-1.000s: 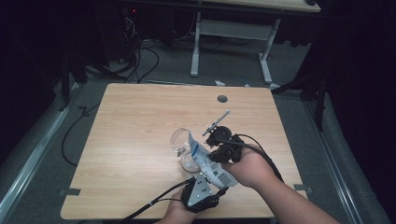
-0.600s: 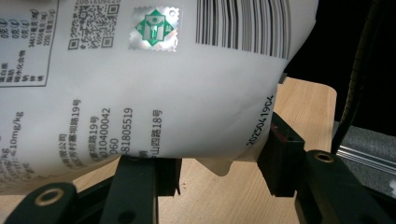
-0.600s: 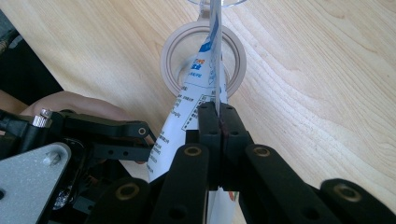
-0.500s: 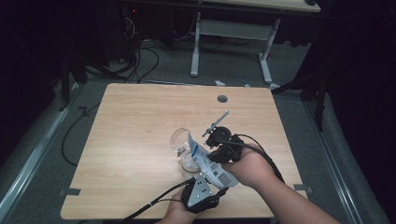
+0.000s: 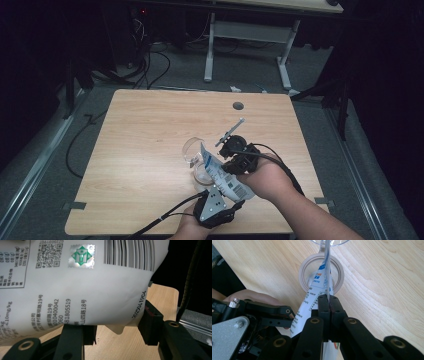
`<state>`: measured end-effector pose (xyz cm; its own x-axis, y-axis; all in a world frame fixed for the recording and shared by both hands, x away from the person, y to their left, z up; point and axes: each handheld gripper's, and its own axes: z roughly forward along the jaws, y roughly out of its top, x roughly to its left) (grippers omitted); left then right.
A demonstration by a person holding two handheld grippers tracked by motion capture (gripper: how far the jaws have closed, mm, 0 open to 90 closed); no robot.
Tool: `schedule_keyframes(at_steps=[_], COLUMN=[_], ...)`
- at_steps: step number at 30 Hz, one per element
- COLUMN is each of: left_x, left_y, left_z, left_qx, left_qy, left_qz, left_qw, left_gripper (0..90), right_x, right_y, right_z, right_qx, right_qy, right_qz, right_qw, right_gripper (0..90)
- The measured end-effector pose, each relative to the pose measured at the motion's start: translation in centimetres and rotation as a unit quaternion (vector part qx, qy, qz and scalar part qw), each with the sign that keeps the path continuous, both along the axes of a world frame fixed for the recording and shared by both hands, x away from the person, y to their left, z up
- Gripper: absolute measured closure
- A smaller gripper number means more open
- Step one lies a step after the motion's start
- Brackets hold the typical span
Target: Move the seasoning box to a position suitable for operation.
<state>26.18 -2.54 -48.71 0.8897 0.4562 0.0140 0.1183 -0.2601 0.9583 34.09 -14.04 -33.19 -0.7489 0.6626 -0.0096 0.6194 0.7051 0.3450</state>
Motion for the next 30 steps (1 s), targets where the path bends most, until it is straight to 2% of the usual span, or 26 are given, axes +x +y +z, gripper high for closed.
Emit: schedule_keyframes(at_steps=[30], left_x=[-0.05], left_y=[0.1], left_z=[0.25], left_qx=[-0.004], left_qy=[0.001], left_qz=[-0.001], left_qw=[1.0], left_gripper=[55.0], right_x=[0.06], right_y=[0.19], right_z=[0.22], right_qx=[-0.006], right_qy=[-0.001], right_qz=[0.013], right_qw=[0.9999], right_gripper=[90.0])
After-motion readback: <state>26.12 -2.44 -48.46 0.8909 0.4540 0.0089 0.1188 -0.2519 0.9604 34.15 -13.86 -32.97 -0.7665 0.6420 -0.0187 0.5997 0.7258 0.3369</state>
